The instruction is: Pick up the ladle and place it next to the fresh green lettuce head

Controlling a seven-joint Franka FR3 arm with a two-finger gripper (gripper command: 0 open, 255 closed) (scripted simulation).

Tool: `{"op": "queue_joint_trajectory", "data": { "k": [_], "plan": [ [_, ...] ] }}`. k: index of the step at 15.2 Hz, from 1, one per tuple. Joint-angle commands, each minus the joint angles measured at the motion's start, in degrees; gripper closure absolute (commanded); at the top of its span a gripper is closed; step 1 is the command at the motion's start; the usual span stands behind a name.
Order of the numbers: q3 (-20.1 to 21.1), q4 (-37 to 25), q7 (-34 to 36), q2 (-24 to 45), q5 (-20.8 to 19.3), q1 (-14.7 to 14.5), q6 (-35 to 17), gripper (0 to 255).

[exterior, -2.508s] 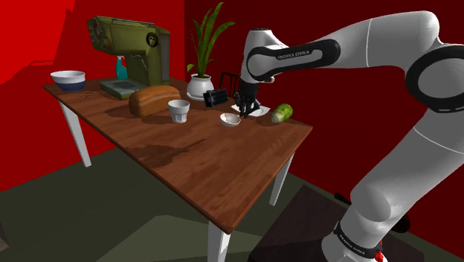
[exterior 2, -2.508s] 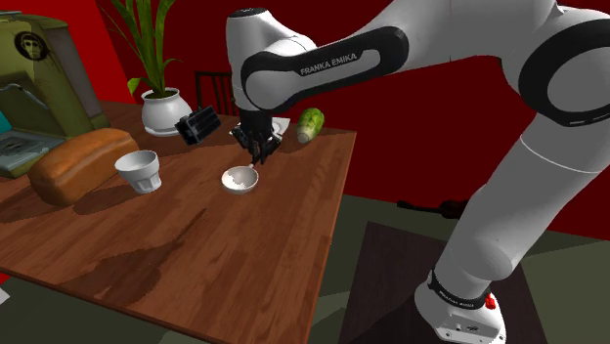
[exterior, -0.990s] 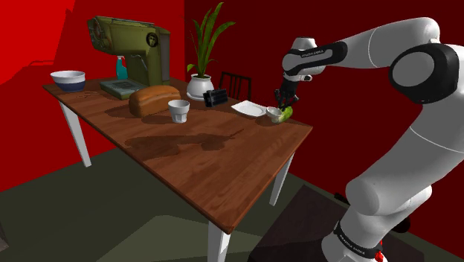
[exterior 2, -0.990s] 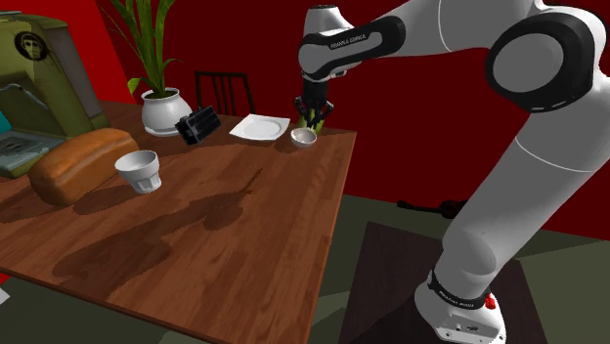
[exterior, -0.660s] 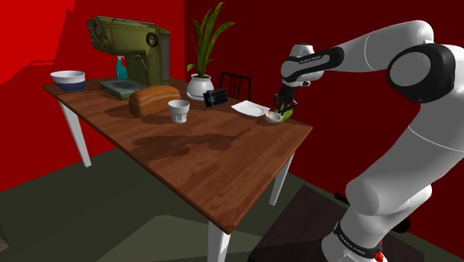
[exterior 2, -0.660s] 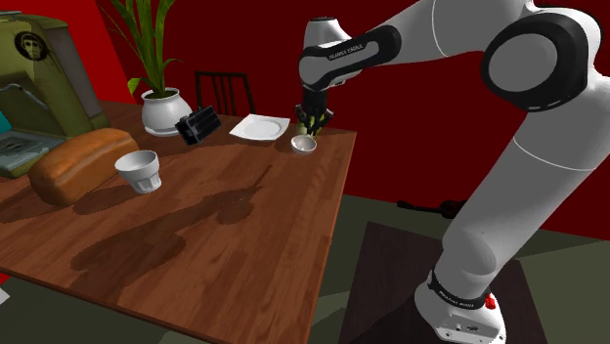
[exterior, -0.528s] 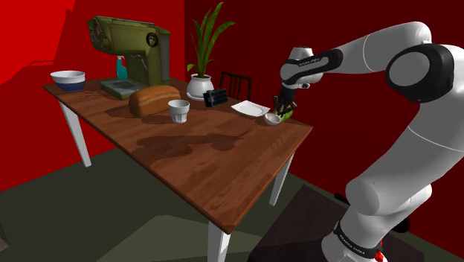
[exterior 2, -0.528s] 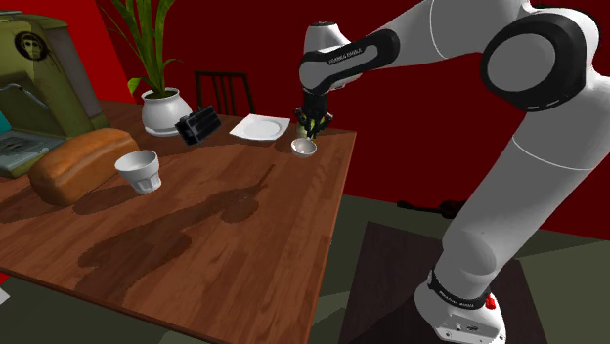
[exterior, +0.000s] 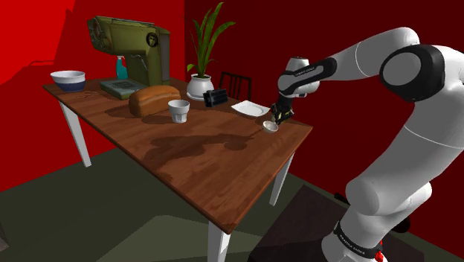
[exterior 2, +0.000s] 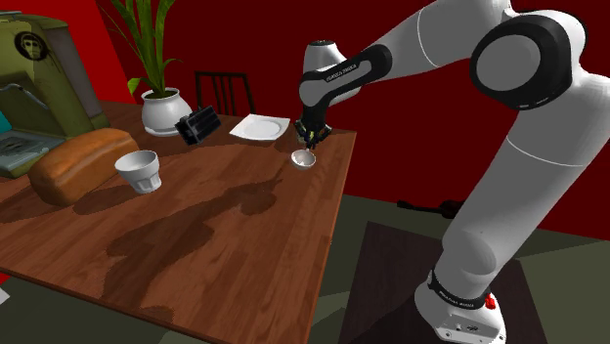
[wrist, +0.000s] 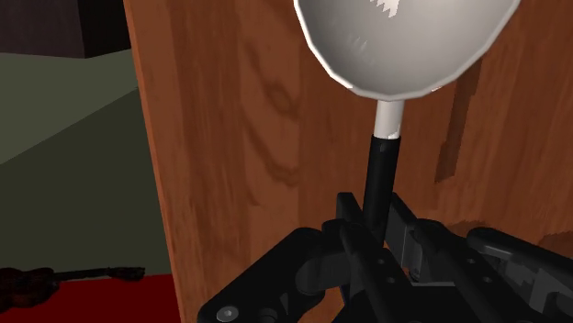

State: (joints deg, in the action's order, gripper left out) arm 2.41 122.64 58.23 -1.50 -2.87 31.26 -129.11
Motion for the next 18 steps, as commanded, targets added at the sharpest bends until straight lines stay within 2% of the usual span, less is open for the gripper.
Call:
{"op": "queue_joint_trajectory", "data": {
  "k": [1,15,18],
  "plan": [
    [0.0,1.1,0.0,0.3,-0.1,0.0,-1.5,255],
    [-0.1,5.9,1.0,6.1,-1.0,0.1,-12.0,255],
    [-0.1,5.9,1.0,6.1,-1.0,0.1,-12.0,255]
  ]
}}
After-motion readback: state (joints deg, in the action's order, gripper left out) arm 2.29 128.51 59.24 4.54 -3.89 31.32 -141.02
